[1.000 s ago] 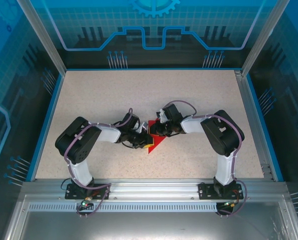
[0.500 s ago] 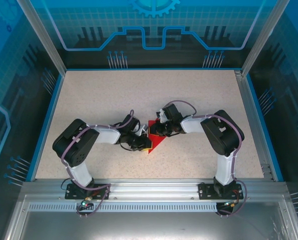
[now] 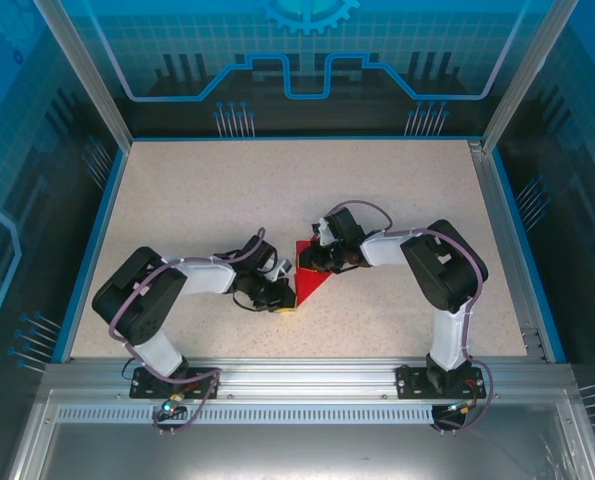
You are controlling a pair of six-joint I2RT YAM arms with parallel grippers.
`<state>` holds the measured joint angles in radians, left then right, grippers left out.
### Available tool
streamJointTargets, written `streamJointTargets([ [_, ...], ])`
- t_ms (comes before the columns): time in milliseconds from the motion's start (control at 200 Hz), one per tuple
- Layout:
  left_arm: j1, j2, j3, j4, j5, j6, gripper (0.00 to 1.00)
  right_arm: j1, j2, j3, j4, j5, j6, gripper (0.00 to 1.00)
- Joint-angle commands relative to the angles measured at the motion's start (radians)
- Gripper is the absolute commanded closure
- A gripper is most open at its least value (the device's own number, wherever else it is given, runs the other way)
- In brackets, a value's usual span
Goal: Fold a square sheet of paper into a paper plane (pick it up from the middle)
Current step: Fourth fold the wing at the center of the table.
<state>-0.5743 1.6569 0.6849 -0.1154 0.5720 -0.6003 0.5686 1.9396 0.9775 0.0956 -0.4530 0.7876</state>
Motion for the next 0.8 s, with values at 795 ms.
streamJointTargets([
  [795,-0.021,0.083,0.058,0.023,-0.108,-0.035,0.81,-0.002,0.073,-0.024,-0.148,0.112,-0.028,0.84],
])
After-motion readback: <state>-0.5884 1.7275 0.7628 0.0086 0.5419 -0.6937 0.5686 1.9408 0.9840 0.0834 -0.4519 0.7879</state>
